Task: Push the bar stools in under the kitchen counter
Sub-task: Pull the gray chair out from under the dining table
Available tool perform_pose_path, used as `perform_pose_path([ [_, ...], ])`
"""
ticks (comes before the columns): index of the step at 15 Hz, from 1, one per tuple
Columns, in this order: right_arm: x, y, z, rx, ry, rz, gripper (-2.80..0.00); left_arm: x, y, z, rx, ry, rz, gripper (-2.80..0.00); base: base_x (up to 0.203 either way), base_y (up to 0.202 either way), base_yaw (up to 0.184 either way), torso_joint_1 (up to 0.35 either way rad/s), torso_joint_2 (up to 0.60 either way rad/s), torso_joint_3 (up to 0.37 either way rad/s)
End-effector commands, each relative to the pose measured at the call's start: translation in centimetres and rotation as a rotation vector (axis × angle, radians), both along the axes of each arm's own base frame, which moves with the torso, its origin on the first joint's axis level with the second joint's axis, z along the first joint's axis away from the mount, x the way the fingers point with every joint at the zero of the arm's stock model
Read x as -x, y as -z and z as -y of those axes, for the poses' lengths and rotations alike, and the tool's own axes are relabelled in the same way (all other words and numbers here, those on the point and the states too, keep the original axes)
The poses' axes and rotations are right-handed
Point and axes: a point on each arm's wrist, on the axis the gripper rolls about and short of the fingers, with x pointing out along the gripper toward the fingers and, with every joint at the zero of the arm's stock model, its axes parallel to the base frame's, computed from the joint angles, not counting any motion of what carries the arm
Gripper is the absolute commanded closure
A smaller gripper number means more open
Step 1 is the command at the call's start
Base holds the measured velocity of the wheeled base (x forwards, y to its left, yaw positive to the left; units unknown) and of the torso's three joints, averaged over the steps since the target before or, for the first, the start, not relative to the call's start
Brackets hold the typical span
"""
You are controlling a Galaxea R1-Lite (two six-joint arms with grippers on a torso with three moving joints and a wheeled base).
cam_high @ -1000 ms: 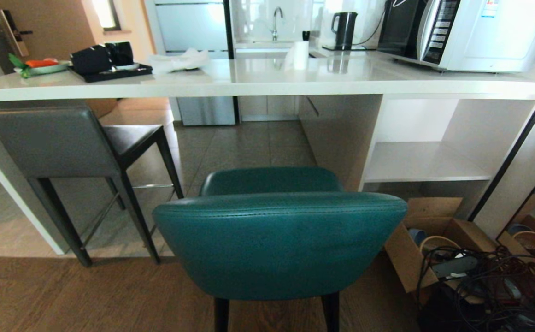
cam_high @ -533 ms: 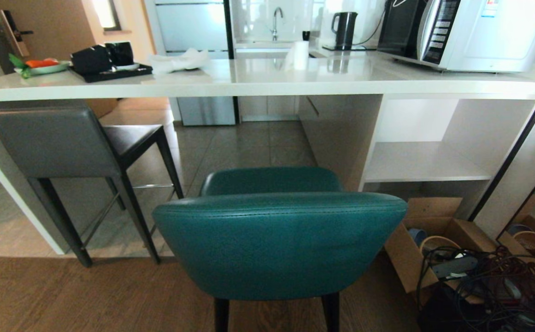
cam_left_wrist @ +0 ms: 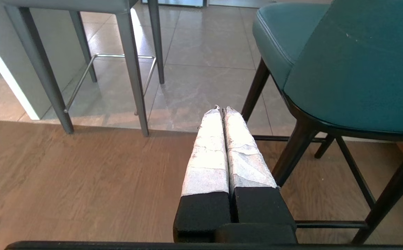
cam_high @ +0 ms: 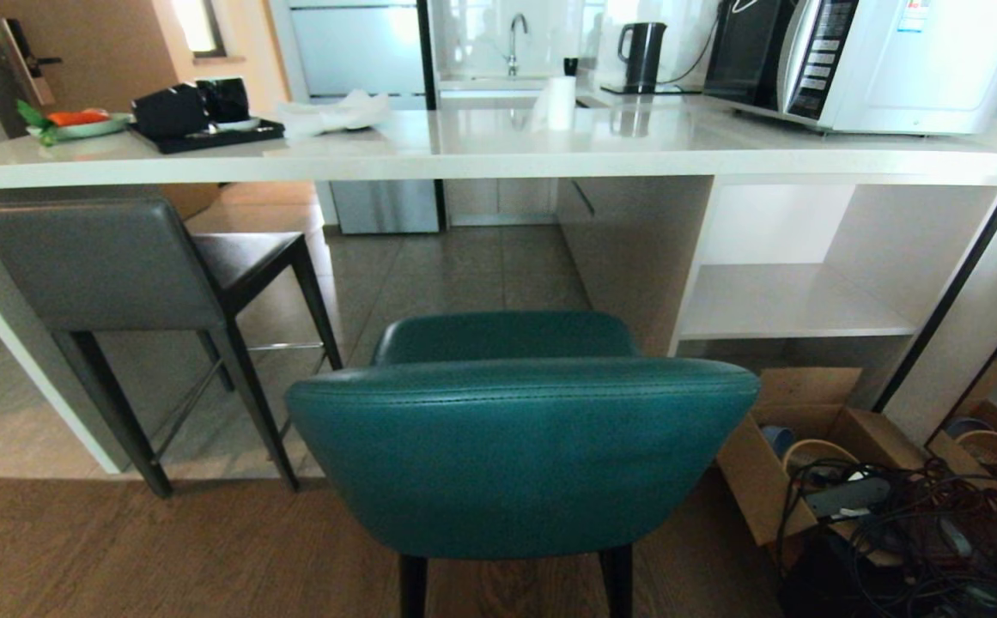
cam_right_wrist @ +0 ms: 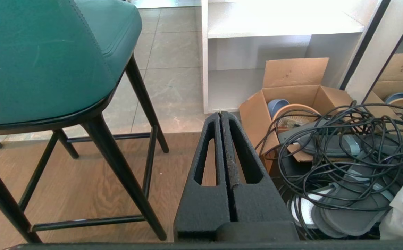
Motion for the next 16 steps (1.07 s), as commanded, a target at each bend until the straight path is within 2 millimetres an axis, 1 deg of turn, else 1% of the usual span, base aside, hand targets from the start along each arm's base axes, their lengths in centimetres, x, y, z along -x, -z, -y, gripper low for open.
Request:
perform_pose_path([
  [1, -0.01, 0.00, -0.01, 0.000, -0.005, -0.001, 0.00, -0.01, -0.01, 0.00, 0.002, -0.001, -0.001, 0.00, 0.000, 0.000, 0.000, 0.000, 0.00, 0.000],
  [16, -0.01, -0.01, 0.00, 0.002, -0.007, 0.000, 0.00, -0.01, -0.01, 0.00, 0.003, -0.003, -0.001, 0.00, 0.000, 0.000, 0.000, 0.000, 0.00, 0.000],
])
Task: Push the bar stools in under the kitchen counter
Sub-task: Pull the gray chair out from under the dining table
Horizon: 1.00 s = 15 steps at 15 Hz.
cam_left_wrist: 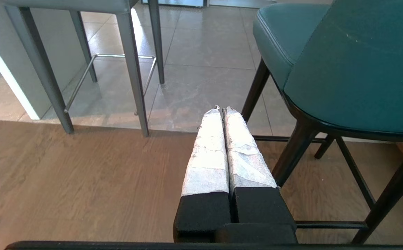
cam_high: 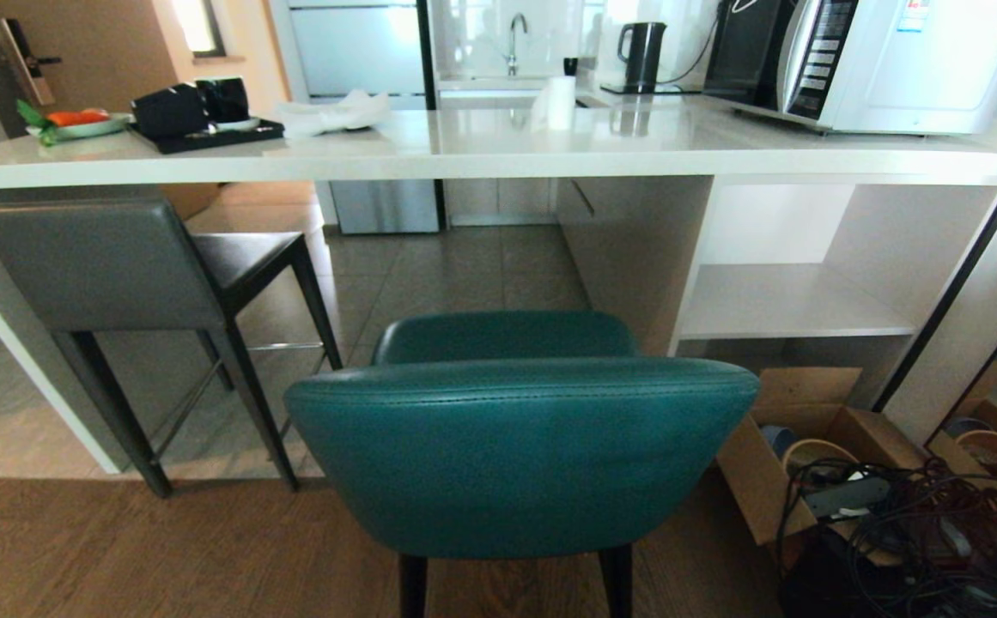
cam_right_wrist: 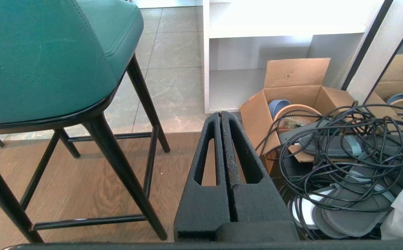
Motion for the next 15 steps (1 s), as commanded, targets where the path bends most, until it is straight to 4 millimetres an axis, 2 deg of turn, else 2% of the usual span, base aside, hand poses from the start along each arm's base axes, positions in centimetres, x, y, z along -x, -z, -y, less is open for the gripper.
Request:
perform_pose_path([
  [1, -0.01, -0.01, 0.00, -0.001, -0.001, -0.001, 0.00, -0.01, -0.01, 0.00, 0.002, 0.000, -0.001, 0.00, 0.000, 0.000, 0.000, 0.000, 0.00, 0.000],
  [6, -0.01, -0.01, 0.00, 0.000, 0.000, -0.001, 0.00, -0.01, -0.01, 0.00, 0.002, 0.000, -0.001, 0.00, 0.001, 0.034, -0.002, -0.001, 0.00, 0.000],
  [15, -0.01, -0.01, 0.00, 0.000, -0.001, -0.001, 0.00, -0.01, -0.01, 0.00, 0.002, 0.000, -0.001, 0.00, 0.000, 0.197, -0.001, 0.003, 0.00, 0.002],
])
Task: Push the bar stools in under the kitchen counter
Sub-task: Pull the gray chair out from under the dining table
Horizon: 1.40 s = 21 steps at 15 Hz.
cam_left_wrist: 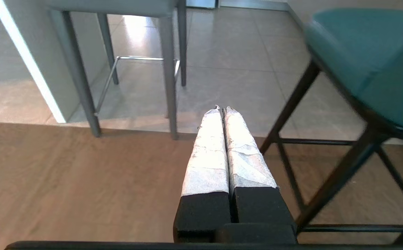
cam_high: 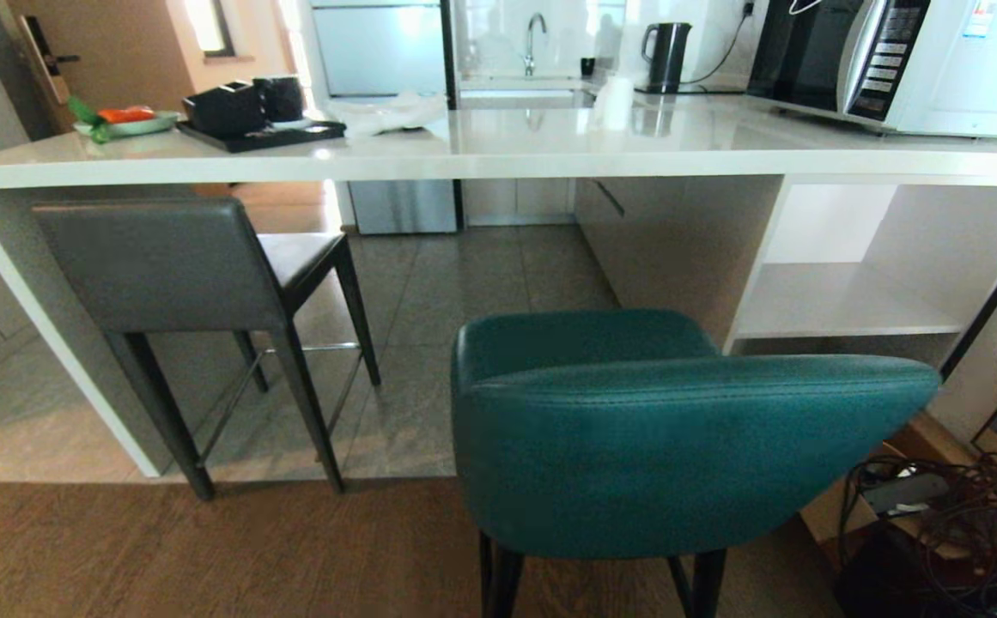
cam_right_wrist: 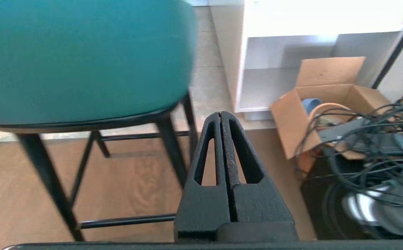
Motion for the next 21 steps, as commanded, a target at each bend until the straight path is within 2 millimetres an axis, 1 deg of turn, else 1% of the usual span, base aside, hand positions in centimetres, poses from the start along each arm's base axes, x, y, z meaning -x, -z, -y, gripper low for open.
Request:
perform_pose_path([
  [1, -0.01, -0.01, 0.00, -0.001, 0.000, -0.001, 0.00, 0.00, -0.01, 0.00, 0.001, 0.000, 0.000, 0.00, 0.000, 0.199, -0.003, 0.001, 0.01, 0.002],
  [21, -0.01, -0.01, 0.00, -0.006, -0.001, -0.001, 0.00, -0.01, -0.01, 0.00, 0.001, 0.000, -0.001, 0.00, 0.000, 0.198, -0.001, 0.003, 0.00, 0.002],
])
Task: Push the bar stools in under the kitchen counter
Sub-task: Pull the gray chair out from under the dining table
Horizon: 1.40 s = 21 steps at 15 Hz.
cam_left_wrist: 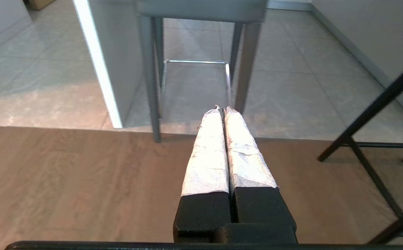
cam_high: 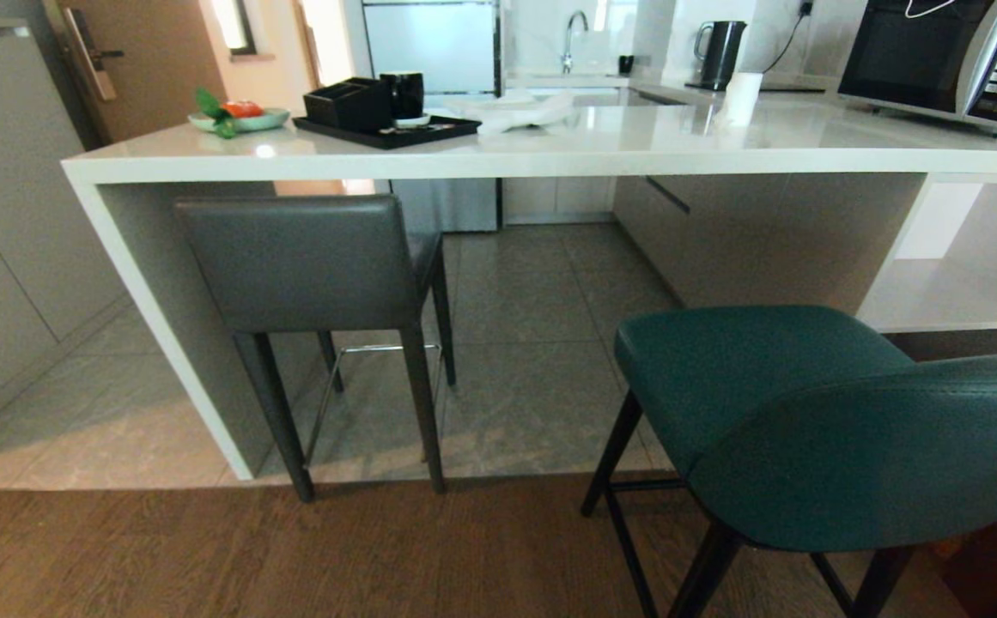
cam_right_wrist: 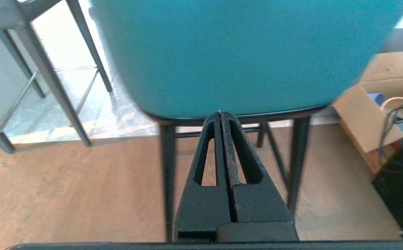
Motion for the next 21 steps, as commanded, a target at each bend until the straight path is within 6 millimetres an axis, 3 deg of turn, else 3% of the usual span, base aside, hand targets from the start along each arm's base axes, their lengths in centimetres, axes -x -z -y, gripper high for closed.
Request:
perform_pose_path([
  [1, -0.01, -0.01, 0.00, 0.000, -0.001, -0.001, 0.00, 0.00, 0.00, 0.00, 0.001, -0.001, 0.000, 0.00, 0.000, 0.197, -0.002, 0.005, 0.01, -0.001],
  [21, -0.01, -0.01, 0.00, -0.007, 0.002, -0.001, 0.00, 0.00, 0.00, -0.01, 0.001, 0.001, 0.000, 0.00, 0.000, 0.197, -0.001, 0.002, 0.00, 0.003],
])
